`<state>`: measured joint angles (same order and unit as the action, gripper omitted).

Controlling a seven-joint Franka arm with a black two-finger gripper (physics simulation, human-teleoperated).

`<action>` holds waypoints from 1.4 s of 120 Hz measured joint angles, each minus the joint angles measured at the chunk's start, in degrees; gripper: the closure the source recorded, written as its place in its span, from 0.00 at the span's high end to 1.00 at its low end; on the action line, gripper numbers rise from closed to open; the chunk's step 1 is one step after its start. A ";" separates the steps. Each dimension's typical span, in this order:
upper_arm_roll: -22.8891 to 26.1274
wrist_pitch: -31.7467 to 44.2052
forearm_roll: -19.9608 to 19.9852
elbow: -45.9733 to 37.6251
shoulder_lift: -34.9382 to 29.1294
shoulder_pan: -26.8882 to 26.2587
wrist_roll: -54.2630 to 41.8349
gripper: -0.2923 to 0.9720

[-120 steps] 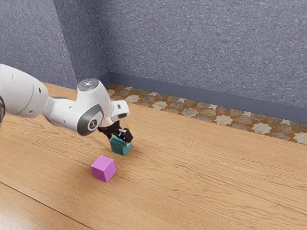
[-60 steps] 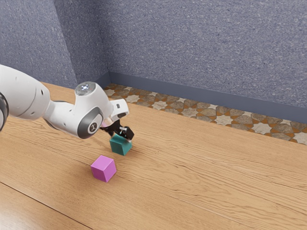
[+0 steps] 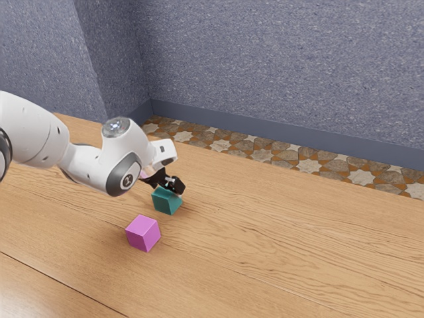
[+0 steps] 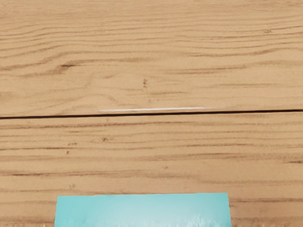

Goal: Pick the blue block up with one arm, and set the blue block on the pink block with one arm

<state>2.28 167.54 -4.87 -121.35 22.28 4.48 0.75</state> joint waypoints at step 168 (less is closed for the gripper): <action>0.05 5.93 0.04 -2.31 0.08 0.96 0.03 0.61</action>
<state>2.34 173.47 -4.83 -123.66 22.36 5.44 0.77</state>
